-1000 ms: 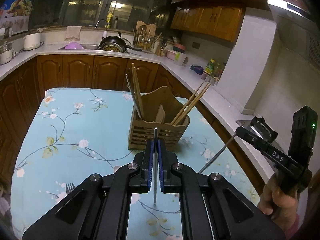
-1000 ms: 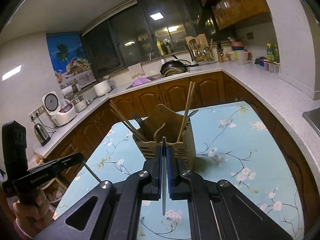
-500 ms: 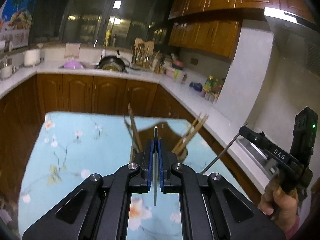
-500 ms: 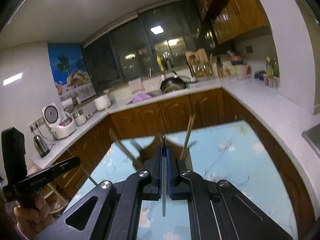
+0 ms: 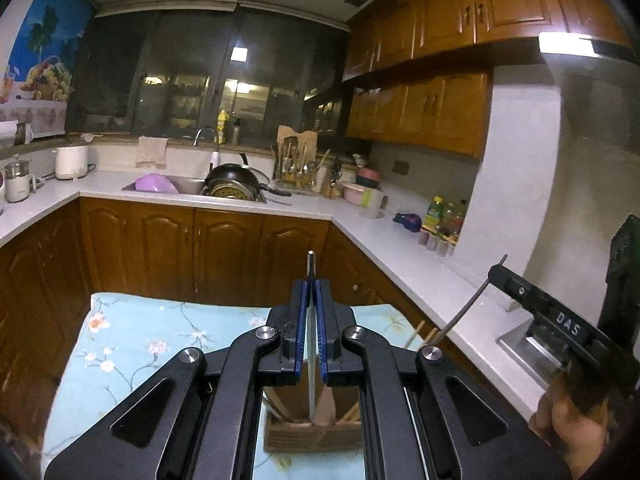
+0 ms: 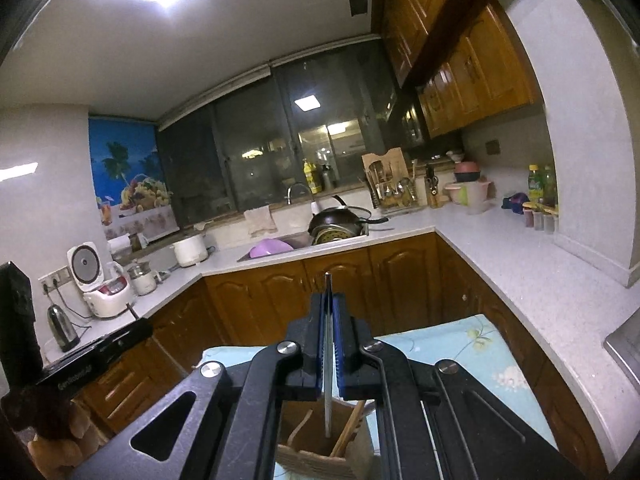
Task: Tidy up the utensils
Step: 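Lift the knife with the left tool while the right tool lifts the steel chopstick over the holder, then lower both steel utensils into the holder and open both tools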
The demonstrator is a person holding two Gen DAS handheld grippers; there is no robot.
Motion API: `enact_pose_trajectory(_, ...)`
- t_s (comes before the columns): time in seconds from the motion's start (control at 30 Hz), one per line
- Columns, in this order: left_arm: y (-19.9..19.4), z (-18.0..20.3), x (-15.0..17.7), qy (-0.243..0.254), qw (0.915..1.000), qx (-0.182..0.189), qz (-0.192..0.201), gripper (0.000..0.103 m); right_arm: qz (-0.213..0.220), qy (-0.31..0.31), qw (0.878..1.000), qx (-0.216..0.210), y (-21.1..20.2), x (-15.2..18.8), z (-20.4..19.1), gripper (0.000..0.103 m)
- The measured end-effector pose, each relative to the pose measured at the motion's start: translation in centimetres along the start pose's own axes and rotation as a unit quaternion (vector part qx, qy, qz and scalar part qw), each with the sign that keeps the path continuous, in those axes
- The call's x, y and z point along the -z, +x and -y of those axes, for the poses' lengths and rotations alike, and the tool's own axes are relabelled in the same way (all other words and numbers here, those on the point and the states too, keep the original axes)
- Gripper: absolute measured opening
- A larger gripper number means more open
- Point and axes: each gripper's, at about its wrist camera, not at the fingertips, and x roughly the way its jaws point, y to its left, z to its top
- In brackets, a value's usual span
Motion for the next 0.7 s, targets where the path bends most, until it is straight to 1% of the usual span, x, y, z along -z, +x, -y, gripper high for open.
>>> enact_pose_trajectory(0.1, 1.5, -0.1, 1.6, 0.001, 0.9999, -0.008, -0.013, 0.004, -0.011, 0.003, 1.000, 0.001, 1.2, 1.4, 0.4, 0.004)
enact_pose_trajectory(0.3, 3.8, -0.7, 5.2, -0.003, 0.9986, -0.015, -0.051, 0.004, -0.048, 0.010, 0.999, 0.007, 3.3, 5.3, 1.6, 0.004)
enact_pose_trajectory(0.47, 4.7, -1.0, 7.4, -0.006, 0.9971, -0.020, -0.073, 0.004, -0.069, 0.021, 0.997, 0.010, 4.2, 6.9, 2.5, 0.004)
enact_pose_trajectory(0.5, 4.9, -1.0, 7.7, -0.006, 0.9968, -0.021, -0.077, 0.004, -0.074, 0.023, 0.997, 0.011, 4.4, 7.2, 2.7, 0.004)
enact_pose_trajectory(0.57, 4.6, -1.0, 8.0, -0.002, 0.9971, -0.024, -0.072, 0.005, -0.082, 0.025, 0.996, 0.012, 4.7, 7.6, 2.7, 0.004)
enact_pose_trajectory(0.7, 4.7, -1.2, 7.8, -0.001, 0.9969, -0.024, -0.075, 0.005, -0.086, 0.027, 0.996, 0.016, 4.8, 7.7, 3.0, 0.004)
